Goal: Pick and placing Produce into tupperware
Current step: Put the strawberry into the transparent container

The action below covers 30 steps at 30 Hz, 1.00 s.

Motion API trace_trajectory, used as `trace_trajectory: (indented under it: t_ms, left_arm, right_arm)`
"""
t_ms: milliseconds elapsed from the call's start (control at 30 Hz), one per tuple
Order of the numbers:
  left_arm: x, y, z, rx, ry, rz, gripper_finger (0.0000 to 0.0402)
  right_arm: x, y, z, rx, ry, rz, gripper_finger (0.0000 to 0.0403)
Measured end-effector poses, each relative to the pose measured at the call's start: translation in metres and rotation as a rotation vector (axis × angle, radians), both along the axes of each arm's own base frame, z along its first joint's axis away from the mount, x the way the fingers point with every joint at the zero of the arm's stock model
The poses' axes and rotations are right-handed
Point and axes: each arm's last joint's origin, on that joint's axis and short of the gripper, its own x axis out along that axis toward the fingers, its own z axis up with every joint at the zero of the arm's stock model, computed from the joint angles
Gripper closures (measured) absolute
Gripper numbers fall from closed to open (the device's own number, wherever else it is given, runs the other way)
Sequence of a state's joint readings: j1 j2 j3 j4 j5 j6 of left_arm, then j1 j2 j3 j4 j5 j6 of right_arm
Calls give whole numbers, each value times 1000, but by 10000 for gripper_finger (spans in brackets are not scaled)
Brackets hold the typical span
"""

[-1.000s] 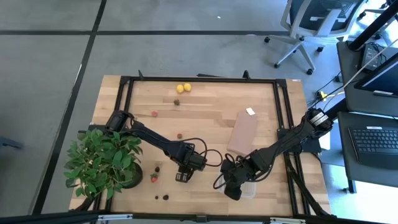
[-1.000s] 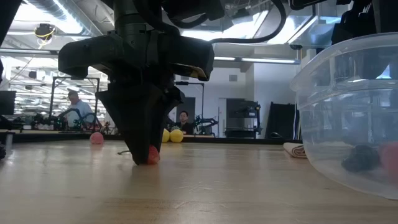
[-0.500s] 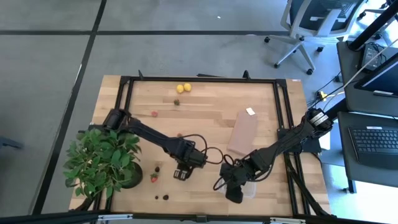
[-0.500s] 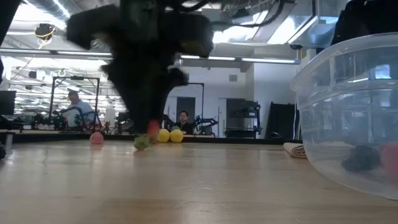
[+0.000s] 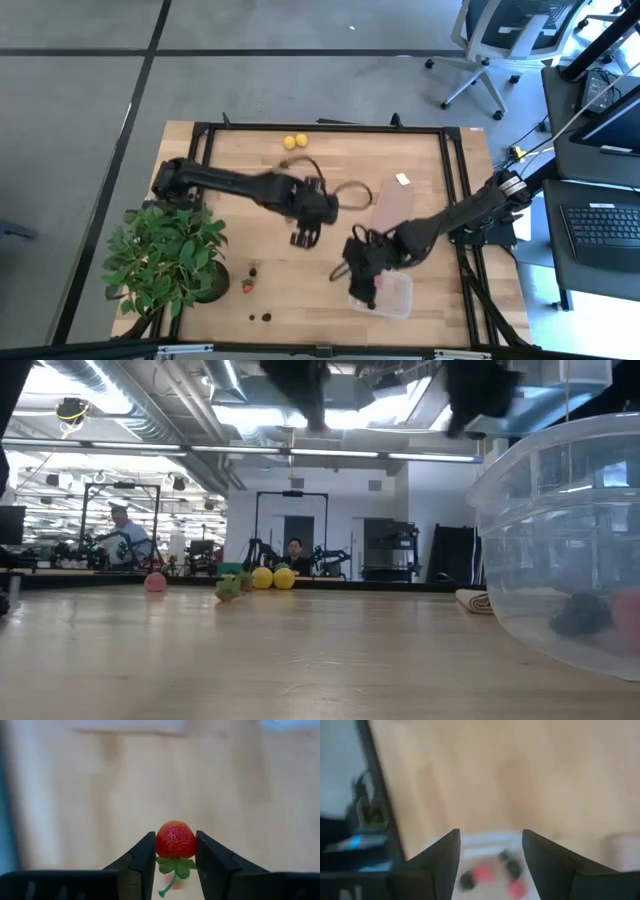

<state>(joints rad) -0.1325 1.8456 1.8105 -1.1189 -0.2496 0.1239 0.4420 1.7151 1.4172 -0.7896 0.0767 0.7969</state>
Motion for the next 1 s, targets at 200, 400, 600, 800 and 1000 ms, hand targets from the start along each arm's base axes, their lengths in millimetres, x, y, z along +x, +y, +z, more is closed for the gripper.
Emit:
trace_trajectory:
  t_ms: [200, 400, 600, 800, 1000]
  left_arm:
    - [-25, 25, 63, 101, -184, 71, 291]
    - [-52, 40, 98, 123, -320, 109, 286]
    - [-54, 39, 112, 164, -416, 47, 293]
    - [-42, 46, 108, 204, -431, 56, 273]
    - [-22, 53, 89, 230, -385, 104, 291]
  right_arm:
    - [-7, -38, 56, -65, -226, -73, 189]
    - [-40, -88, 111, -101, -414, -183, 189]
    - [-62, -141, 138, -76, -510, -327, 189]
    - [-59, -191, 135, 65, -498, -342, 189]
    - [-42, -216, 134, 79, -601, -206, 189]
